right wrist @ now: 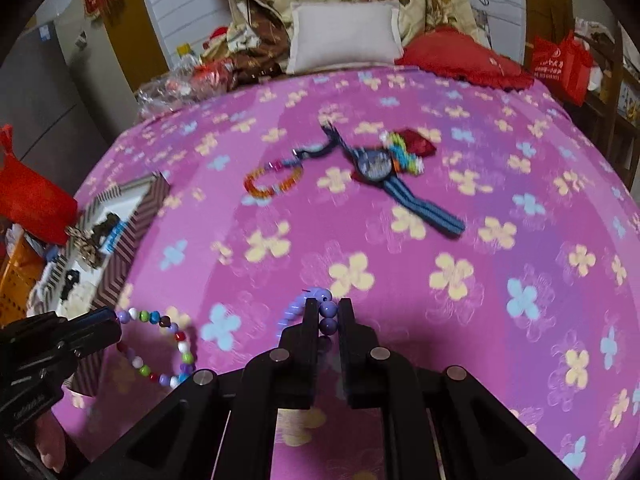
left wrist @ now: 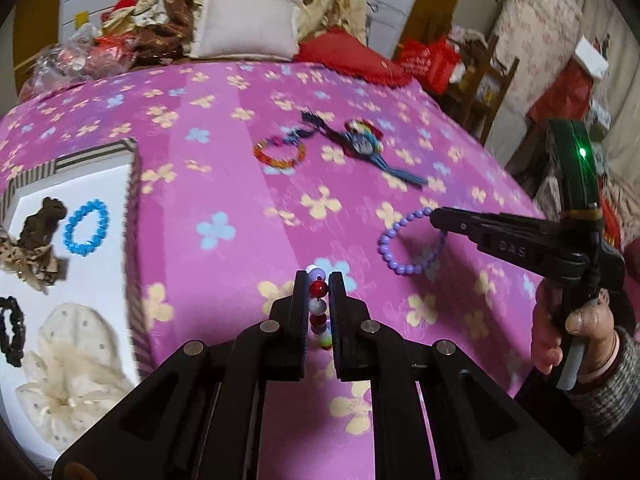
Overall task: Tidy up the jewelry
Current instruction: 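Carry both bracelets into the white tray and open both tools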
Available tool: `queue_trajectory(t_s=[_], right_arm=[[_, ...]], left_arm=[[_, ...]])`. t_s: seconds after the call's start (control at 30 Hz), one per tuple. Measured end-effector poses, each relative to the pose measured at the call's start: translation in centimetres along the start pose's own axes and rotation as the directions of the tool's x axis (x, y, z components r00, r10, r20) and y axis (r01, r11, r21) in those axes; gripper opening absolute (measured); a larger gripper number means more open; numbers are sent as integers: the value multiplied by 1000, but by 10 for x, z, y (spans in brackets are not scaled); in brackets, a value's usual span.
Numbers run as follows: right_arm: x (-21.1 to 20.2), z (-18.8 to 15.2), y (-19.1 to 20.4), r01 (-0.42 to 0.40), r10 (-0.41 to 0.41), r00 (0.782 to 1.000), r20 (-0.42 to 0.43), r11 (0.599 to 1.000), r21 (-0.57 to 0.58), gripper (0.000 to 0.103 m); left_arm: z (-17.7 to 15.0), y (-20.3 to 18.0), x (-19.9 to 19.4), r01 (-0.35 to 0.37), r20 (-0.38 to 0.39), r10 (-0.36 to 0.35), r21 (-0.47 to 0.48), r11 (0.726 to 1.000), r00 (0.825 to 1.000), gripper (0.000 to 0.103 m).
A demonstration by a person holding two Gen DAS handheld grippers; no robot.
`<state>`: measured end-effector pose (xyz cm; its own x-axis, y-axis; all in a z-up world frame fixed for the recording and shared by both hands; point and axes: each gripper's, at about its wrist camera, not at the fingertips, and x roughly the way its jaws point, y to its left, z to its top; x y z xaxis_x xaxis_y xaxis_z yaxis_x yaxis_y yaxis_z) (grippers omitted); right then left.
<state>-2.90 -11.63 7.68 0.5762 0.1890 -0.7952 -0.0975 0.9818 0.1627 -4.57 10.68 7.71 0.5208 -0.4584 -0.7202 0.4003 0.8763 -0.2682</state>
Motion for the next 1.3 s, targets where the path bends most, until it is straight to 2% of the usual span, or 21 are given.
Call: queue_trajectory(t_s=[0.17, 0.4, 0.5, 0.63, 0.8, 1.03, 1.17, 1.3], right_arm=[[-15, 10, 18, -19, 20, 999, 27, 999, -33, 8], [-28, 24, 62, -68, 73, 996, 49, 991, -113, 8], [-30, 31, 94, -104, 113, 993, 45, 982, -159, 8], [-30, 41, 136, -157, 168, 985, 35, 964, -216, 8], [-20, 52, 192, -227, 234, 972, -4, 936, -268, 8], [23, 56, 255, -302, 284, 953, -106, 912, -278, 9], [52, 53, 275, -318, 285, 946, -158, 910, -265, 9], [83, 48, 279, -276, 228, 954, -193, 921, -276, 9]], left_arm=[[6, 20, -31, -9, 75, 13, -52, 999, 997, 8], [5, 59, -82, -51, 164, 74, -141, 989, 984, 8], [0, 81, -103, -74, 190, 112, -196, 978, 975, 8], [-7, 116, -123, -126, 198, 189, -292, 948, 962, 8], [-20, 154, -134, -191, 162, 275, -403, 895, 948, 8], [-35, 193, -122, -305, 45, 375, -497, 812, 926, 8], [-43, 211, -111, -352, -38, 395, -534, 768, 918, 8], [-49, 220, -100, -376, -95, 391, -549, 746, 915, 8]])
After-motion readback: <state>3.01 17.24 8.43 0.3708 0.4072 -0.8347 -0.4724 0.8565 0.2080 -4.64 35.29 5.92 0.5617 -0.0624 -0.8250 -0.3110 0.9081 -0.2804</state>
